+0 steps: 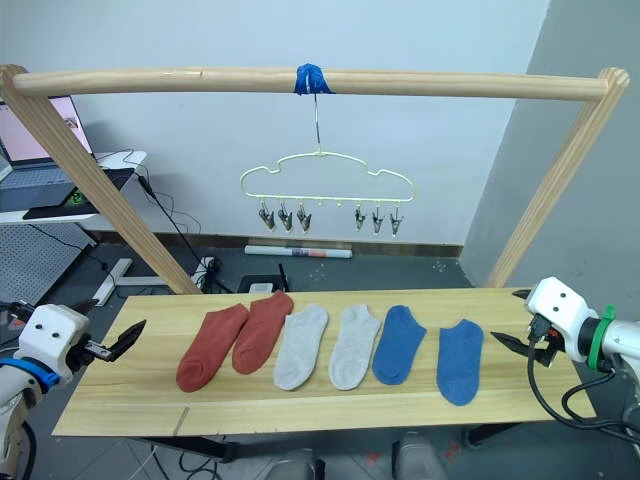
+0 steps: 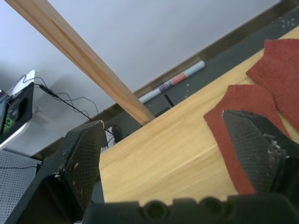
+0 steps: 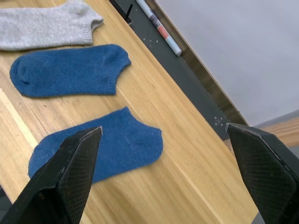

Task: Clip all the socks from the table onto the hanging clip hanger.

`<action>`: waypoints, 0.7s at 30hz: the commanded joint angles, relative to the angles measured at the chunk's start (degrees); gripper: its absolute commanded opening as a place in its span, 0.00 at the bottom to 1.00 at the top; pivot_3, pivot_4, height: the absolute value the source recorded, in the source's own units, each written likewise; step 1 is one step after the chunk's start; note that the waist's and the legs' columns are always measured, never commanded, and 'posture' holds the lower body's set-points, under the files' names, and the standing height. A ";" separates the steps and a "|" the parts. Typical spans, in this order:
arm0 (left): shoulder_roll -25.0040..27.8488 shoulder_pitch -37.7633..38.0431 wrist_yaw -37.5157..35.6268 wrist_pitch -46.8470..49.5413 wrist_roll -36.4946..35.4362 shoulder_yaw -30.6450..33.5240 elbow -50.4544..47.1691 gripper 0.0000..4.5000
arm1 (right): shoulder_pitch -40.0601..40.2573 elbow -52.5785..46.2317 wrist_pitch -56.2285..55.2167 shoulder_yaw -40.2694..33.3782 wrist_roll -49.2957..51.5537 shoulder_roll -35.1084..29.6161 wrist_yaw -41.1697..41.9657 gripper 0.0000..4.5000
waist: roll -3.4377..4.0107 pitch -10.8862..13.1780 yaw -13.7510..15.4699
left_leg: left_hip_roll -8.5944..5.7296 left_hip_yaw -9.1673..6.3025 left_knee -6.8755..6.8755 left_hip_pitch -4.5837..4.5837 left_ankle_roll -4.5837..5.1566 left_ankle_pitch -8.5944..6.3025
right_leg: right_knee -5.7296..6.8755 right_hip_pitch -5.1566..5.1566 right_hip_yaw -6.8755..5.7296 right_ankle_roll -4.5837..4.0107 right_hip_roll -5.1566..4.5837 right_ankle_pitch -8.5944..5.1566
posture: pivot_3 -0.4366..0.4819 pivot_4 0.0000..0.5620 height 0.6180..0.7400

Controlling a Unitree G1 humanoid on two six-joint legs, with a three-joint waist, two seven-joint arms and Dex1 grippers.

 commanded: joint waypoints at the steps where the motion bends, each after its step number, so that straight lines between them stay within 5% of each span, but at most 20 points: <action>1: -0.61 -0.75 0.39 0.79 -1.28 0.77 -2.27 1.00 | -0.04 -2.41 0.52 -2.47 1.12 -0.11 -0.14 0.99 | 0.00 0.03 -0.02 | 0.00 0.00 0.00 0.00 0.00 0.00 | -0.01 0.00 0.00 0.00 0.00 0.00 | 0.41 0.19 1.00; 7: -5.93 -5.05 1.69 9.89 -6.49 -1.39 -11.57 1.00 | 0.24 -6.54 0.89 -3.07 2.52 1.72 -1.17 0.99 | -0.09 0.90 -0.10 | 0.01 -0.01 0.03 -0.01 0.00 0.00 | -0.01 0.02 0.00 -0.03 0.00 -0.02 | 0.36 0.30 1.00; 15: -12.75 -12.09 6.95 21.04 -9.94 -6.78 -27.25 1.00 | 0.49 -22.60 11.23 -3.45 11.65 5.86 -4.36 0.99 | -0.18 4.96 -1.00 | 0.09 0.10 0.05 -0.11 -0.01 0.00 | -0.01 0.02 0.03 0.25 0.00 0.14 | 0.29 0.52 1.00; 21: -20.26 -19.42 14.72 21.61 -9.05 -8.86 -29.77 1.00 | -2.87 -34.88 20.87 -0.79 19.88 7.88 -9.62 0.99 | -0.40 8.43 -2.21 | 0.09 0.12 0.06 -0.22 -0.01 0.00 | -0.06 -0.21 0.06 0.26 -0.01 0.16 | 0.24 0.63 1.00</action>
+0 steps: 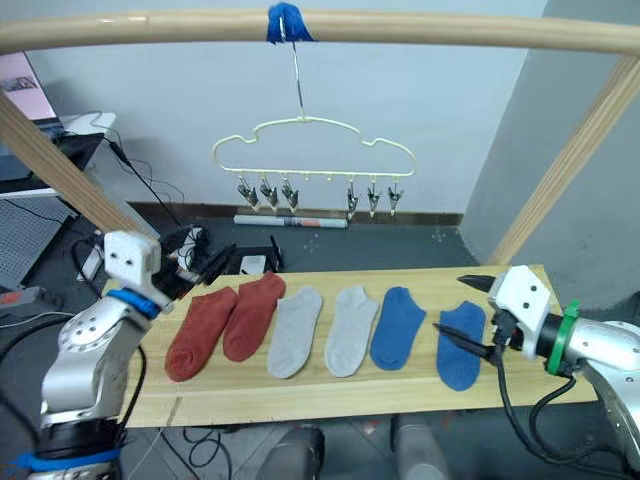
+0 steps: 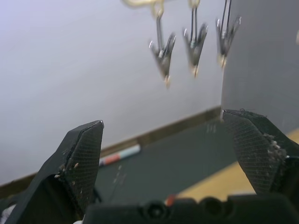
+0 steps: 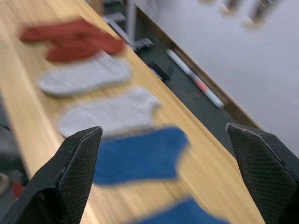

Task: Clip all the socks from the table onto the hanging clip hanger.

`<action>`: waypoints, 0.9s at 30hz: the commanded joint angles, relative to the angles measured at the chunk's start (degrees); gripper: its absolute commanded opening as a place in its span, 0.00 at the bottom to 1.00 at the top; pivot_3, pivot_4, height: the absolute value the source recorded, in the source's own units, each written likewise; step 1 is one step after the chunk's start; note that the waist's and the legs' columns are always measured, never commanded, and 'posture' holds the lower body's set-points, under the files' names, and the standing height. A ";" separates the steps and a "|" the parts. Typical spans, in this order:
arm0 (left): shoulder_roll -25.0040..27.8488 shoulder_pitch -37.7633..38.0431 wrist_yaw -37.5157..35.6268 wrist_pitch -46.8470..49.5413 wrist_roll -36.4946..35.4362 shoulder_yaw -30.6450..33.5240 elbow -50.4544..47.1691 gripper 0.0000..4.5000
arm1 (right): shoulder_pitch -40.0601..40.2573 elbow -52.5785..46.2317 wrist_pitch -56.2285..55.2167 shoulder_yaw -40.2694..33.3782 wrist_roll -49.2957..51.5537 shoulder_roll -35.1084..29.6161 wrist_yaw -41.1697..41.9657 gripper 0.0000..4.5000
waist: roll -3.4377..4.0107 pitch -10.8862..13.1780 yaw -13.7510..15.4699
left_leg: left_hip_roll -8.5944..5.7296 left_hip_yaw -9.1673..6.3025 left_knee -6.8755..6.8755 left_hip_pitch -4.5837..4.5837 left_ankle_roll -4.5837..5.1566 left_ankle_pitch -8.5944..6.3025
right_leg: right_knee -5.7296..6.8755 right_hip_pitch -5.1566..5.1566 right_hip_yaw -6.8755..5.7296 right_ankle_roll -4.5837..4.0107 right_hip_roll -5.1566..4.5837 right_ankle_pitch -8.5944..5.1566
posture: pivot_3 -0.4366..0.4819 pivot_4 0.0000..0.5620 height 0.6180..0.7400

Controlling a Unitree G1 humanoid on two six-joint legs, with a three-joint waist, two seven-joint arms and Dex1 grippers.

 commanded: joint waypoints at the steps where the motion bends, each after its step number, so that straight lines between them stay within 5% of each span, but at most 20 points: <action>1: -2.58 -2.31 3.91 0.06 -0.38 0.16 -2.99 1.00 | -2.16 -5.76 4.65 0.05 4.66 0.42 -3.20 0.99 | -0.20 0.82 -0.56 | -0.01 0.00 0.00 -0.02 0.00 0.00 | 0.00 -0.05 0.01 0.00 0.00 0.00 | 0.24 0.65 1.00; 6: -6.93 -6.06 7.14 0.76 -1.38 -0.59 -3.81 1.00 | -7.52 -7.73 8.86 2.14 8.10 1.52 -6.69 0.99 | -0.62 2.89 -1.27 | -0.01 0.21 0.01 -0.19 0.03 -0.02 | 0.01 -0.29 0.18 -0.02 0.00 0.02 | 0.23 0.70 1.00; 12: -7.98 -7.40 9.99 0.11 -0.69 0.15 -4.27 0.68 | -12.05 -7.49 11.18 4.04 10.19 1.55 -8.29 1.00 | -0.67 4.11 -1.35 | -0.01 0.34 0.10 -0.87 0.06 -0.03 | 0.08 -0.97 0.27 -0.27 0.01 0.20 | 0.22 0.74 1.00; 27: -8.65 -10.77 13.01 -3.26 0.98 0.29 0.08 0.68 | -20.67 -5.73 13.21 7.07 12.46 4.26 -11.00 1.00 | -0.84 5.91 -1.39 | -0.02 1.05 0.07 -1.21 0.10 -0.05 | 0.13 -1.66 0.86 -0.15 0.00 0.28 | 0.21 0.77 1.00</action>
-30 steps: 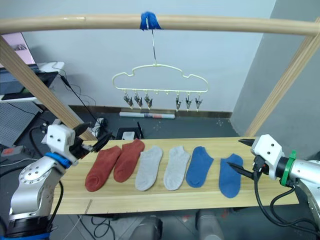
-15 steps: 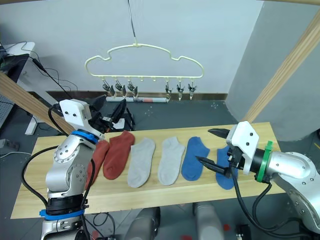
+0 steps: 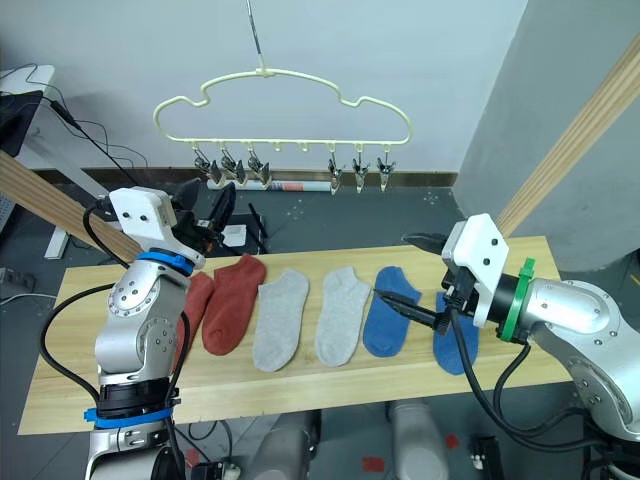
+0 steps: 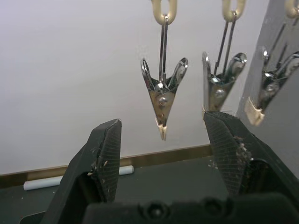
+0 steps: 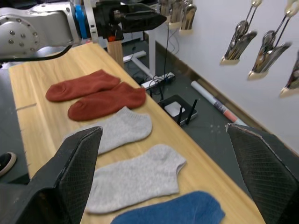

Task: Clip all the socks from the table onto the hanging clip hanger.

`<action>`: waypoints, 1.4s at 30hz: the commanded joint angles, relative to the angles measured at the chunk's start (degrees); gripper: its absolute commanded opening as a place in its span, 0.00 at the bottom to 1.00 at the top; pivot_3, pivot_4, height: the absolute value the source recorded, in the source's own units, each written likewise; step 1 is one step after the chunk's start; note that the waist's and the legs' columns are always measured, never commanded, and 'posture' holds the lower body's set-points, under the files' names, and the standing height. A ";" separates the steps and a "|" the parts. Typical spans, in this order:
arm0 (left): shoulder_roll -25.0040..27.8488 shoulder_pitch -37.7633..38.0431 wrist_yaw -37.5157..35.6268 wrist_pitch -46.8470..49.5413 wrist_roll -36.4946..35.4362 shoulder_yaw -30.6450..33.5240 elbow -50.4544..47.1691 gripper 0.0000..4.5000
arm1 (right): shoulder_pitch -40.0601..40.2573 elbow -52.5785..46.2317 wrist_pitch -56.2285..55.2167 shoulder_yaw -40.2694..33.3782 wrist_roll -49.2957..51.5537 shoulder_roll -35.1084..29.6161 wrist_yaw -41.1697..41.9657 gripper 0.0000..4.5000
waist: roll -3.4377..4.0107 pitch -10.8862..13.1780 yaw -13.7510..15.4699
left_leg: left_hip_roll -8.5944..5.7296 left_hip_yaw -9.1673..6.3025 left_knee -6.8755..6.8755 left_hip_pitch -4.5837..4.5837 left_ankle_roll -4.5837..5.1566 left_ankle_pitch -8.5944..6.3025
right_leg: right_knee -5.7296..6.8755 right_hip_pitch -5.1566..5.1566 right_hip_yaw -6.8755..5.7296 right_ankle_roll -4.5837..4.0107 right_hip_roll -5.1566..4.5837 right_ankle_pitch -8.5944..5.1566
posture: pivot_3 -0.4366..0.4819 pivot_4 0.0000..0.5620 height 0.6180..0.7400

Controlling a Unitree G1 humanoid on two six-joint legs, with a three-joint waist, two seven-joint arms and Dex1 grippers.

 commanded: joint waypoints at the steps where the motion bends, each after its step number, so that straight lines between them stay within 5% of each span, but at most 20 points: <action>1: -0.32 -0.95 0.42 -1.40 -0.63 1.26 -0.73 0.68 | -0.85 -1.31 0.03 0.71 1.54 0.69 -0.62 1.00 | -0.02 0.01 0.01 | -0.01 0.10 0.01 -0.06 0.01 -0.01 | -0.01 -0.09 0.07 0.02 0.00 0.01 | 0.21 0.77 1.00; 11: -0.80 -4.81 1.62 -1.83 -0.94 1.96 -0.37 0.68 | -2.39 -0.95 0.27 1.96 2.56 1.13 -0.94 1.00 | -0.02 0.48 0.03 | -0.01 0.23 0.82 -0.92 0.30 -0.18 | 0.01 -0.59 0.11 0.26 0.00 0.24 | 0.21 0.77 1.00; 42: -0.19 -7.94 1.09 -1.51 -1.56 1.73 -1.17 0.68 | -8.75 2.01 -2.02 4.01 1.72 6.83 -2.19 1.00 | -0.07 0.67 0.06 | -0.03 0.41 0.92 -1.04 0.31 -0.18 | -0.10 -0.70 0.31 0.46 0.00 0.40 | 0.25 0.74 1.00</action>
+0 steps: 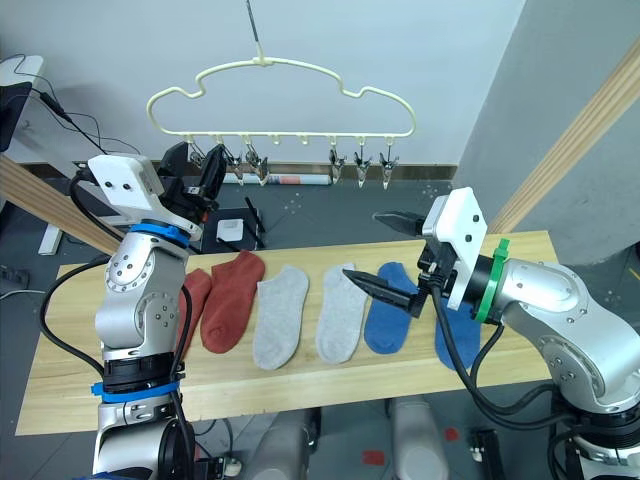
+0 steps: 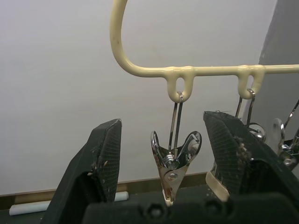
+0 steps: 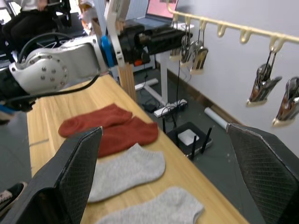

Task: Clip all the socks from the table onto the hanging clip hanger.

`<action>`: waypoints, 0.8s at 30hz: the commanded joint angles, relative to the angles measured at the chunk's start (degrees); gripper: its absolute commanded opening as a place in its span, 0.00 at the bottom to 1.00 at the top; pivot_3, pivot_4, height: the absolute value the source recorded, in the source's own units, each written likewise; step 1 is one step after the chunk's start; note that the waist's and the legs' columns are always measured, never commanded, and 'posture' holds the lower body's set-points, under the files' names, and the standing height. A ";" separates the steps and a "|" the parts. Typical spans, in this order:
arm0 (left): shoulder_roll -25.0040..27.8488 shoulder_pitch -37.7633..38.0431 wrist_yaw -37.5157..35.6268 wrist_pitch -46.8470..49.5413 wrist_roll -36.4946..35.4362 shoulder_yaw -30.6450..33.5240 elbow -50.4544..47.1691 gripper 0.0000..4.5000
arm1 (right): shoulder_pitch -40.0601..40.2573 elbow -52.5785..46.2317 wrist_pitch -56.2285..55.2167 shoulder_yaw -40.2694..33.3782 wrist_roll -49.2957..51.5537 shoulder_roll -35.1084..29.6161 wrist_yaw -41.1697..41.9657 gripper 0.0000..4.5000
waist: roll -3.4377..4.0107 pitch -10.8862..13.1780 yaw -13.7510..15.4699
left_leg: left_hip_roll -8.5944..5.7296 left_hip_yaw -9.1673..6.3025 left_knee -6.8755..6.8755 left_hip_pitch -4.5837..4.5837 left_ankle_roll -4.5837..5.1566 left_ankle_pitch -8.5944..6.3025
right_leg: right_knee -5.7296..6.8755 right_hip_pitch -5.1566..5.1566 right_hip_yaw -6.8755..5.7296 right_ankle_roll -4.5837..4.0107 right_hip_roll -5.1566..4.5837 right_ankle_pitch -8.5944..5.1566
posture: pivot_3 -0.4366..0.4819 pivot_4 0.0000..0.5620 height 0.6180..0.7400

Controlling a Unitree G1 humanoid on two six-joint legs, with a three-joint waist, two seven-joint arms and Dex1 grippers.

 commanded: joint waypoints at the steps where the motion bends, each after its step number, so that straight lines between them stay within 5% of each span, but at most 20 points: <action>1: 0.67 -0.80 -0.08 -1.25 -0.14 0.45 -2.73 0.68 | -0.43 -1.22 -1.12 -0.16 0.11 0.06 -0.13 1.00 | 0.00 0.00 0.00 | 0.00 0.00 0.00 -0.01 0.00 0.00 | 0.00 -0.01 0.00 0.00 0.00 0.00 | 0.25 0.74 1.00; 6: 0.62 -1.08 -0.22 -1.47 0.00 0.31 -2.33 0.68 | -0.03 -1.09 -1.31 0.05 -0.20 -0.39 0.15 1.00 | 0.00 0.00 0.01 | 0.00 0.00 -0.01 -0.02 0.00 0.00 | 0.00 -0.03 0.00 0.00 0.00 0.00 | 0.25 0.74 1.00; 16: 1.22 -0.08 -1.68 -3.51 1.56 -0.43 -1.78 0.17 | 0.79 -1.07 -1.29 -0.12 -0.22 -1.05 0.47 1.00 | 0.00 0.00 0.01 | 0.00 0.00 -0.01 -0.03 0.00 0.00 | 0.00 -0.04 0.00 0.00 0.00 0.00 | 0.25 0.74 1.00; 20: 1.46 0.00 -1.45 -3.50 2.03 -0.19 -1.95 0.04 | 1.10 -1.20 -1.26 -0.06 -0.27 -1.06 0.35 1.00 | 0.00 0.00 -0.01 | 0.00 0.00 -0.01 -0.03 0.00 0.00 | 0.00 -0.04 0.00 0.00 0.00 0.00 | 0.25 0.74 1.00; 24: 1.81 0.15 -1.58 -3.45 2.17 -0.27 -2.12 0.01 | 2.79 -1.08 -1.25 0.77 -2.04 -1.97 0.30 1.00 | 0.00 0.00 -0.01 | 0.01 0.00 -0.01 -0.03 0.00 0.00 | 0.01 -0.04 0.00 0.00 0.00 0.00 | 0.25 0.74 1.00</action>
